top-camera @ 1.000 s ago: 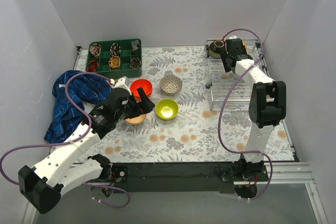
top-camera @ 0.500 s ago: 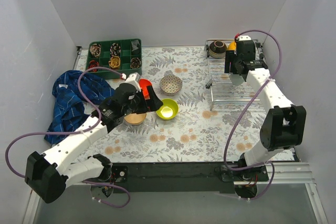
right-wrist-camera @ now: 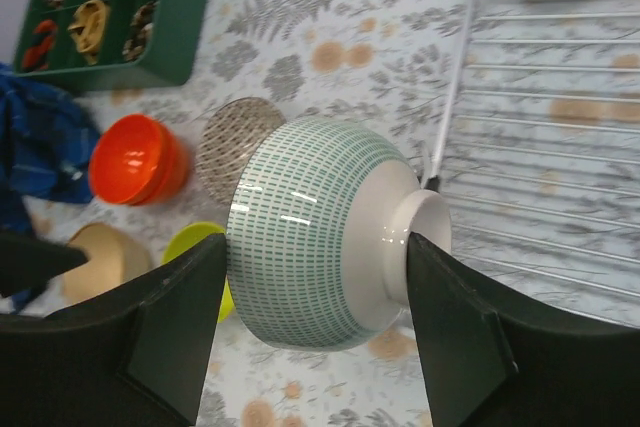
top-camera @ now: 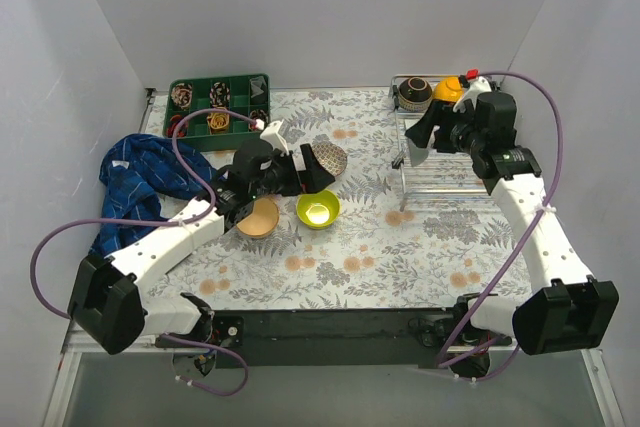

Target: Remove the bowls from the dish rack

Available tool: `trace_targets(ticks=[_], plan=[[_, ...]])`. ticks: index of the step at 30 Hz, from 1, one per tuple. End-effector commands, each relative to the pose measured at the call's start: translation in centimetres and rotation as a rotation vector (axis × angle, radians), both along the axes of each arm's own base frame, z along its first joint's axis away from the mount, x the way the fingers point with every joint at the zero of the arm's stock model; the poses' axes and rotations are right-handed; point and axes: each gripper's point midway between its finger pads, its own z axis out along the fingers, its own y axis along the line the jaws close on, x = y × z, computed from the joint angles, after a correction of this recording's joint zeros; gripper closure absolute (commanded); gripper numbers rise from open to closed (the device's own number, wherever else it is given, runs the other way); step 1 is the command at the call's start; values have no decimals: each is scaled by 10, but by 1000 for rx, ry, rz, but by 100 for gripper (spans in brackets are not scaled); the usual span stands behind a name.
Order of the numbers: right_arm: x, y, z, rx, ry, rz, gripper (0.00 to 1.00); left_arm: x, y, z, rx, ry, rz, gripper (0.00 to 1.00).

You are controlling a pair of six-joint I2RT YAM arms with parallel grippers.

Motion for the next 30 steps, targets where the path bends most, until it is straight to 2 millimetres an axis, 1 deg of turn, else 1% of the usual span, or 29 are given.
trace_targets(ticks=[1,2,3,4,5,6,7,8,9,10,11,12,14,15,16,19,24,25,27,28,30], plan=[[-25,49,35,291,-63,189,63,10,-21,36,-94,-93,-60,2],[-31,56,46,331,-93,231,63,13,-25,34,-98,-85,-63,2],[-34,60,46,354,-91,247,63,15,-29,37,-114,-98,-70,2],[-39,64,41,400,-58,253,63,15,-31,37,-123,-97,-82,2],[-45,70,46,428,-68,289,63,17,-35,33,-131,-91,-88,2],[-46,73,53,451,-93,308,63,17,-37,31,-139,-80,-90,2],[-51,78,48,498,-60,314,63,20,-39,33,-153,-86,-91,2],[-56,82,50,522,-55,342,63,21,-41,27,-154,-74,-93,2],[-57,85,55,540,-70,358,63,21,-43,27,-165,-67,-91,2],[-60,89,55,552,-63,371,63,23,-45,26,-175,-70,-93,2],[-63,91,53,573,-46,377,63,24,-46,27,-181,-71,-93,2],[-65,94,55,583,-52,387,63,25,-48,23,-185,-63,-93,2],[-71,101,54,619,-22,413,63,27,-52,27,-207,-75,-98,2],[-73,104,57,632,-21,428,63,29,-53,23,-208,-67,-95,2],[-75,106,61,643,-36,442,63,30,-55,24,-224,-63,-93,2],[-78,109,65,664,-31,458,63,32,-60,20,-244,-36,-95,2],[-84,113,64,681,-9,485,63,34,-63,16,-287,-2,-78,9],[-83,113,61,685,1,480,63,34,-65,18,-302,6,-83,12],[-86,115,61,692,2,495,63,33,-68,15,-324,37,-88,16],[-87,115,57,704,19,492,63,32,-69,17,-339,36,-95,19],[-89,116,56,714,15,499,63,29,-70,15,-362,55,-95,26]])
